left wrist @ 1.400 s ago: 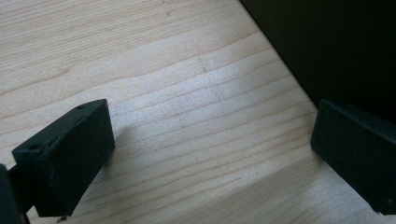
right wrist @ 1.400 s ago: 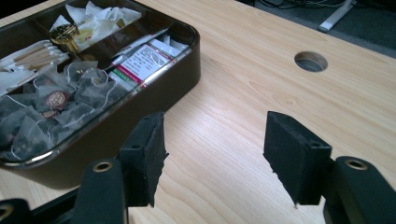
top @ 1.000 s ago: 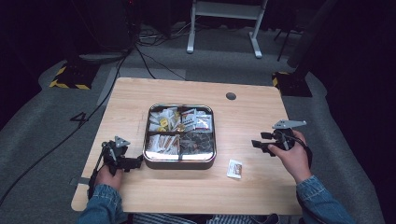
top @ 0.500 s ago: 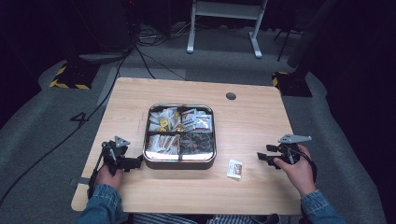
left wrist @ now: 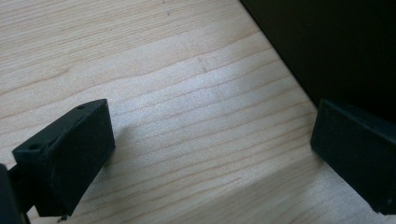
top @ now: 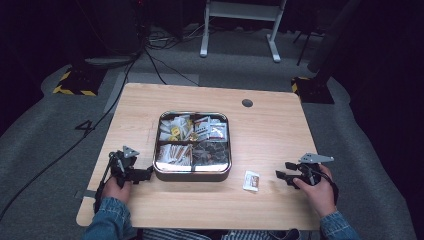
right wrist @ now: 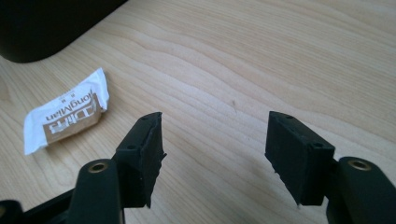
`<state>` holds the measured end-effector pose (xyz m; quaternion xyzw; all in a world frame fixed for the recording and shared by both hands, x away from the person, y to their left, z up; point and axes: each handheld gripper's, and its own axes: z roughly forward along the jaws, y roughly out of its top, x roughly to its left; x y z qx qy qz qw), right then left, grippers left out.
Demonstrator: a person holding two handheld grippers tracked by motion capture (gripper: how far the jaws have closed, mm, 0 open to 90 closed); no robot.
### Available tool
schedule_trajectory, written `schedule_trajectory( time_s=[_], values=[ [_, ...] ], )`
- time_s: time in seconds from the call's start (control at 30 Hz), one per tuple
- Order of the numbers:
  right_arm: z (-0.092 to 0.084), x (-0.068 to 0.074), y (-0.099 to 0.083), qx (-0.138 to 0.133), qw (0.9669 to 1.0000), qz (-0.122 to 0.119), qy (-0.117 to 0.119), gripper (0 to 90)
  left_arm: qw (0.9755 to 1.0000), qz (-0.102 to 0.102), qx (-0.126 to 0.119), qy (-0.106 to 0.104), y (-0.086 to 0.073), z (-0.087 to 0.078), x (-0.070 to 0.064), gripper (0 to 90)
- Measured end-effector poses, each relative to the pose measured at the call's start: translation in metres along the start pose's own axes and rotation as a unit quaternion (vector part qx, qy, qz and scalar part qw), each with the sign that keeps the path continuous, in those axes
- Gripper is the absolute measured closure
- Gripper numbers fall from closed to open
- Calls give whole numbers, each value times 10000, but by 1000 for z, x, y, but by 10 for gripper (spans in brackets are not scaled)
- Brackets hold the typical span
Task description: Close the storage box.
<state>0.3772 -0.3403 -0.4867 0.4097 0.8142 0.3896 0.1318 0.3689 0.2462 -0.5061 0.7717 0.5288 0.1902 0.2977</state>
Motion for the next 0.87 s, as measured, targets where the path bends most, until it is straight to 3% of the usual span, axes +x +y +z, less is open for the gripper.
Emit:
schedule_trajectory(
  time_s=[0.23,0.3,0.43,0.47,0.87],
  values=[
    [6,0,-5,55,9999,-60,-62,366,10000,1,-2,-3,0,0,0,0],
    [9,0,-5,151,9995,-233,-147,342,10000,2,3,-1,0,0,0,0],
    [13,2,-7,158,9985,-463,-229,249,10000,1,0,1,0,0,0,0],
    [16,2,-8,99,9982,-531,-259,164,10000,2,-1,-1,0,0,0,0],
    [20,0,-7,116,9983,-508,-256,121,10000,3,2,1,0,0,0,0]
  ],
)
